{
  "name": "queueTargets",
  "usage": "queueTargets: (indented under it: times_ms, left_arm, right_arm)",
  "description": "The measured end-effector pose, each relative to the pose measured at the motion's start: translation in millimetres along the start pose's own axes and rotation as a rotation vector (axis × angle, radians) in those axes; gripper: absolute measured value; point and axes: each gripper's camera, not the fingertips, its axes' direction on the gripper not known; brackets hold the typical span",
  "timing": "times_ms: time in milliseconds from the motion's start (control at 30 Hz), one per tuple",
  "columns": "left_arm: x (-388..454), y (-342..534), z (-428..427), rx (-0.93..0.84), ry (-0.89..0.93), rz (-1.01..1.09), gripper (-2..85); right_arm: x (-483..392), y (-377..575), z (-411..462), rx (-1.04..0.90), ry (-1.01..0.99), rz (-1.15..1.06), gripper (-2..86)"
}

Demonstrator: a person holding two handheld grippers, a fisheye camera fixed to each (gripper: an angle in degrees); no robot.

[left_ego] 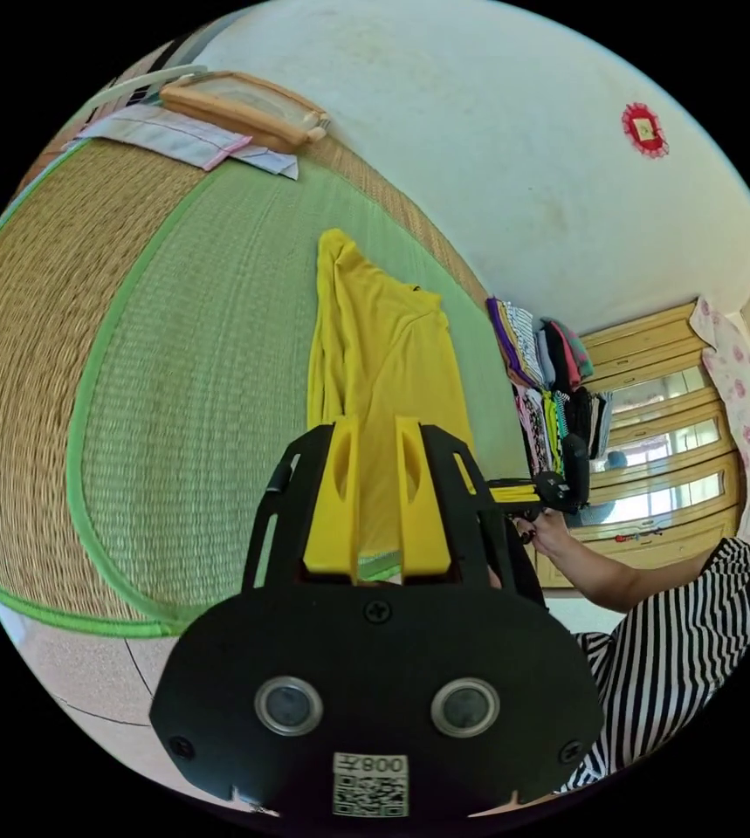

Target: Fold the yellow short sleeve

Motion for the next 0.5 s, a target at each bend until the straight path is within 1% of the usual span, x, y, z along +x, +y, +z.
queueTargets:
  times_ms: [33, 133, 200, 267, 300, 367, 400, 500]
  left_arm:
    - [2, -10, 7, -0.024, -0.019, 0.003, 5.5]
    - [4, -25, 18, -0.105, -0.162, 0.001, 2.0]
    - [4, -26, 14, -0.103, -0.184, 0.007, 1.2]
    - [0, -24, 0, -0.065, -0.228, -0.037, 0.6]
    - [-1, -23, -4, -0.052, -0.230, -0.051, 0.6]
    - [2, -25, -18, 0.019, -0.147, -0.049, 0.4]
    - [6, -27, -21, 0.034, -0.135, -0.039, 0.4]
    - [28, -45, -17, 0.027, -0.115, 0.049, 0.4]
  right_arm:
    - [-2, 0, 1, 0.000, 0.007, -0.004, 0.1]
    - [-15, 1, 5, 0.006, 0.050, -0.028, 0.1]
    - [-26, 2, 8, 0.012, 0.089, -0.059, 0.1]
    - [-33, 3, 11, 0.017, 0.111, -0.079, 0.1]
    - [-36, 4, 13, 0.024, 0.116, -0.084, 0.2]
    - [-39, 5, 15, 0.032, 0.115, -0.084, 0.2]
    - [-41, 6, 16, 0.037, 0.114, -0.083, 0.2]
    - [-47, 7, 19, 0.042, 0.122, -0.087, 0.2]
